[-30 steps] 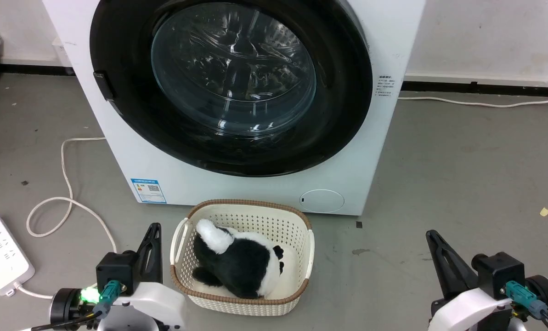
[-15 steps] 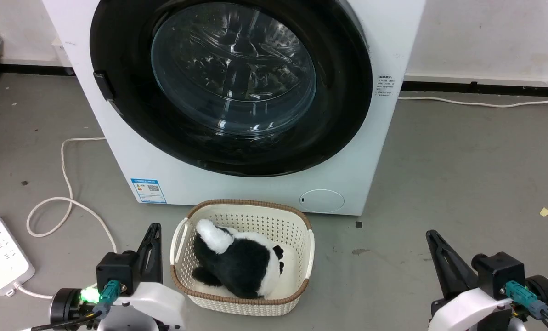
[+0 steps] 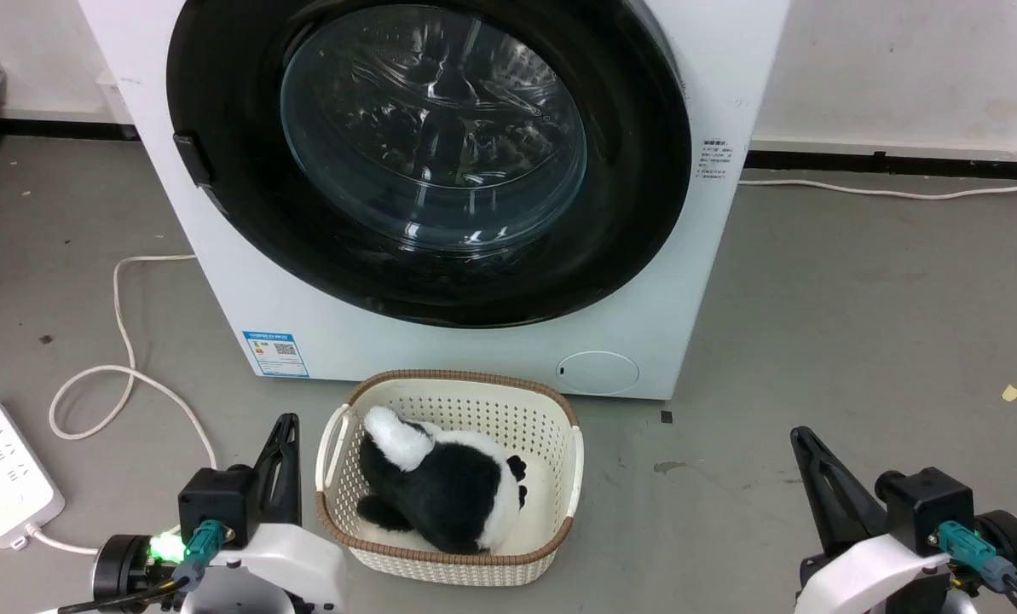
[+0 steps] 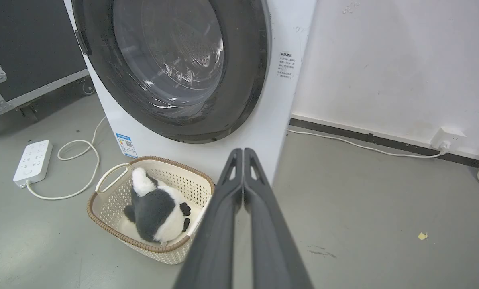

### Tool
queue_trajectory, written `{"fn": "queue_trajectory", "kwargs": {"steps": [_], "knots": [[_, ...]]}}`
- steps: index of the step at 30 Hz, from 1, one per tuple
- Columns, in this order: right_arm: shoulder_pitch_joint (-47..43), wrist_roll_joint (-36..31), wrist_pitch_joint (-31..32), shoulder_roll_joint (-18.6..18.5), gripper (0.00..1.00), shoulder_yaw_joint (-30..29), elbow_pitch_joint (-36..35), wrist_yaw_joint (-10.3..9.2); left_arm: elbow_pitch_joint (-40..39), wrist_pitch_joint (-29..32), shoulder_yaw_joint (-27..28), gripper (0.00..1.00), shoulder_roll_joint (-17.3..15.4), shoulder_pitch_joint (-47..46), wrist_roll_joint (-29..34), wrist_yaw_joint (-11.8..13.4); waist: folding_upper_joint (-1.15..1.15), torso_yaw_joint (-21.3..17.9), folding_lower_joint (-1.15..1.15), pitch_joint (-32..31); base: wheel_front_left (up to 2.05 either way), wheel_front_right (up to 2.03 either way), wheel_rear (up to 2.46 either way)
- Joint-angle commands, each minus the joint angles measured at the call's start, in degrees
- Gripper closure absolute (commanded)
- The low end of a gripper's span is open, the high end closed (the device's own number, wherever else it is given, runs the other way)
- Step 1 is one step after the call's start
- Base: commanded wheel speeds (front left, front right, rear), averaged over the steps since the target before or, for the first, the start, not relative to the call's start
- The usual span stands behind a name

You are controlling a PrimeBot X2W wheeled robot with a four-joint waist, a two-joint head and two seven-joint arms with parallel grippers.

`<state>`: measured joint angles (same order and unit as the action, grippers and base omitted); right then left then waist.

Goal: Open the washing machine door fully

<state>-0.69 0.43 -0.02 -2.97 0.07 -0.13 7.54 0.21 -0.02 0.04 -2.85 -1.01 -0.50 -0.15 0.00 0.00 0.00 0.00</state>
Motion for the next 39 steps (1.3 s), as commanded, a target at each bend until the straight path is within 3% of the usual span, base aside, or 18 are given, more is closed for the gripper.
{"fn": "queue_trajectory", "kwargs": {"steps": [1, 39], "knots": [[0.69, -0.43, 0.02, 0.1, 1.0, -0.07, 0.13, -0.05, -0.21, 0.02, -0.04, 1.0, -0.03, 1.01, 0.5, 0.15, 0.0, 0.0, 0.0, 0.0, 0.0, 0.0, 0.0], [0.69, -0.43, 0.02, 0.1, 1.0, -0.07, 0.13, -0.05, -0.21, 0.02, -0.04, 1.0, -0.03, 1.01, 0.5, 0.15, 0.0, 0.0, 0.0, 0.0, 0.0, 0.0, 0.0]]}}
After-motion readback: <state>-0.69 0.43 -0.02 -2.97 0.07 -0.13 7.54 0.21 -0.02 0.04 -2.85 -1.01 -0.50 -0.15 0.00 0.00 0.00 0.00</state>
